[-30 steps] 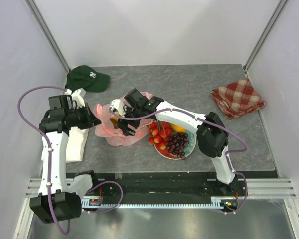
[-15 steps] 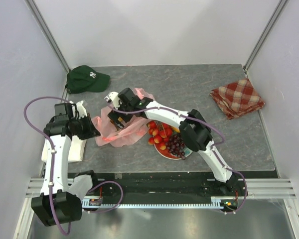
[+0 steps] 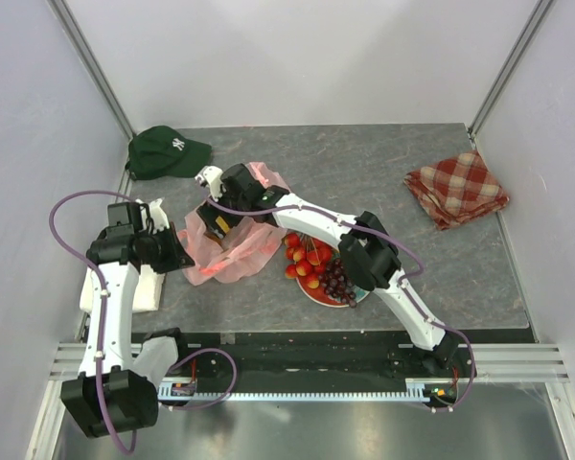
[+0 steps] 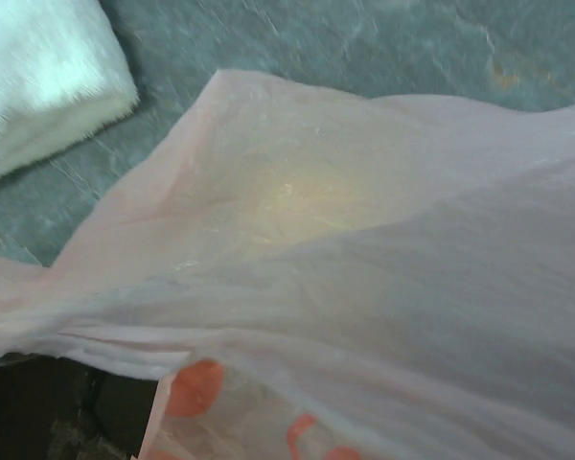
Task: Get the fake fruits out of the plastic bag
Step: Take out the fake fruit from the plastic bag.
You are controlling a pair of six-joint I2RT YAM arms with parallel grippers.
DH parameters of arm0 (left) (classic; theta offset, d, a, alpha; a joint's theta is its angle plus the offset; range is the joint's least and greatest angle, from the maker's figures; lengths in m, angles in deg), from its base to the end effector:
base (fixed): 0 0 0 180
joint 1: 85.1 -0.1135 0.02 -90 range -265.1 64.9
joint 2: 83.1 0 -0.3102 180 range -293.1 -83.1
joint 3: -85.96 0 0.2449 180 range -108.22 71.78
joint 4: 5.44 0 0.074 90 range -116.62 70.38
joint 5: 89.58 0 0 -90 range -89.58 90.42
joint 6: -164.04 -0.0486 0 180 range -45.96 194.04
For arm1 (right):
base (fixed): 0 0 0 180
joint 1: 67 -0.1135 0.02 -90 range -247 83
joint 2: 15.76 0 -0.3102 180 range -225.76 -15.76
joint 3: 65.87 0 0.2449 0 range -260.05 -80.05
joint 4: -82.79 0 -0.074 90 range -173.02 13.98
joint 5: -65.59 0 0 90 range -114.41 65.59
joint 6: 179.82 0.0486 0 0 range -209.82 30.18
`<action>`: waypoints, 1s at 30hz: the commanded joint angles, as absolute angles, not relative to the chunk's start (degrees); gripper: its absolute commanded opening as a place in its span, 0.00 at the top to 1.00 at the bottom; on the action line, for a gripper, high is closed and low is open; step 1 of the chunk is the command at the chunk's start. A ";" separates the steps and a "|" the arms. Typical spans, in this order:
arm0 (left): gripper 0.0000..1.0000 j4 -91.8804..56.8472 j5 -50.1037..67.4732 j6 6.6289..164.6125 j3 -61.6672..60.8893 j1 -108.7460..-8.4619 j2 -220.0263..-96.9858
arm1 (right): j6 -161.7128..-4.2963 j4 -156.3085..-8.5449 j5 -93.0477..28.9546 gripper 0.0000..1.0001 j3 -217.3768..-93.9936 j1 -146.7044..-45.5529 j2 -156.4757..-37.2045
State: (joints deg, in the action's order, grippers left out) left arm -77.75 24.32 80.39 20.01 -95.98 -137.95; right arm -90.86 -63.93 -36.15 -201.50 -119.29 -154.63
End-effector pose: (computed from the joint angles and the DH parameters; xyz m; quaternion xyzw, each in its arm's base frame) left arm 0.1400 0.0069 0.3105 -0.0911 0.9446 -0.1908 0.2510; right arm 0.3566 0.4774 0.2313 -0.4398 0.7732 0.2759 0.3641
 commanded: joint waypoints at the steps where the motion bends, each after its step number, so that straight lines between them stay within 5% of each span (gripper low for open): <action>1: 0.98 -76.13 24.42 81.51 19.93 -96.27 -138.21 | -88.43 -67.55 -40.04 0.02 -204.68 -119.65 -157.61; 30: 0.98 -75.78 26.00 81.07 19.31 -96.26 -139.44 | -82.08 -77.14 -36.01 0.06 -209.78 -120.97 -166.85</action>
State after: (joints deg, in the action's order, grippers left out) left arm -76.77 24.74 80.39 20.01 -96.00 -139.20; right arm -82.11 -77.02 -37.77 -208.78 -120.23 -165.86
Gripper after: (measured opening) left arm 0.025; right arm 0.947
